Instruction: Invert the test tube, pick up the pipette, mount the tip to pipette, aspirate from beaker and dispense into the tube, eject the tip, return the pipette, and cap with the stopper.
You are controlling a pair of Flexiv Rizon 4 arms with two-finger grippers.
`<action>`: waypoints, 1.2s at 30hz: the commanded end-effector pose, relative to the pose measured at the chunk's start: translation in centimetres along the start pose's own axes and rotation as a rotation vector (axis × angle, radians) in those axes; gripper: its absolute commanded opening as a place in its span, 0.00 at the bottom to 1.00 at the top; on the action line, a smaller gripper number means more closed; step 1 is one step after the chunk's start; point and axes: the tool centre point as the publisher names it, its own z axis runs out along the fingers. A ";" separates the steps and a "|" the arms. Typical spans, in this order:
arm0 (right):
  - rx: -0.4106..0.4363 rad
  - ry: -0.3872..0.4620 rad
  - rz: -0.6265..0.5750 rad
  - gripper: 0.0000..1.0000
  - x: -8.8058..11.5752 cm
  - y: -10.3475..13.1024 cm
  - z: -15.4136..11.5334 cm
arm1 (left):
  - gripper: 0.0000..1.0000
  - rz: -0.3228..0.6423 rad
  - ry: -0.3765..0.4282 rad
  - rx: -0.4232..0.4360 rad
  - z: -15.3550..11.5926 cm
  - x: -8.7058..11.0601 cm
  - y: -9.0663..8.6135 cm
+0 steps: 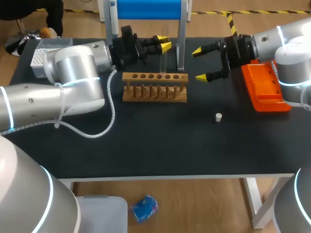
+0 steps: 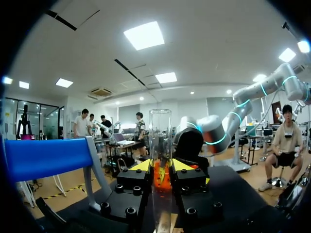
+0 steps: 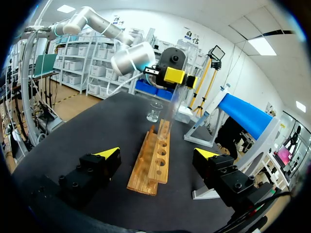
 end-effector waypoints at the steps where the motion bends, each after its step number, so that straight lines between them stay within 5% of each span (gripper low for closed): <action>1: 0.001 0.000 -0.001 1.00 0.0 0.0 0.0 | 0.00 -0.002 0.022 -0.001 -0.3 -0.7 0.4; 36: 0.001 0.000 -0.001 1.00 0.0 0.0 0.0 | 0.00 -0.008 0.014 0.041 -0.6 -0.9 3.8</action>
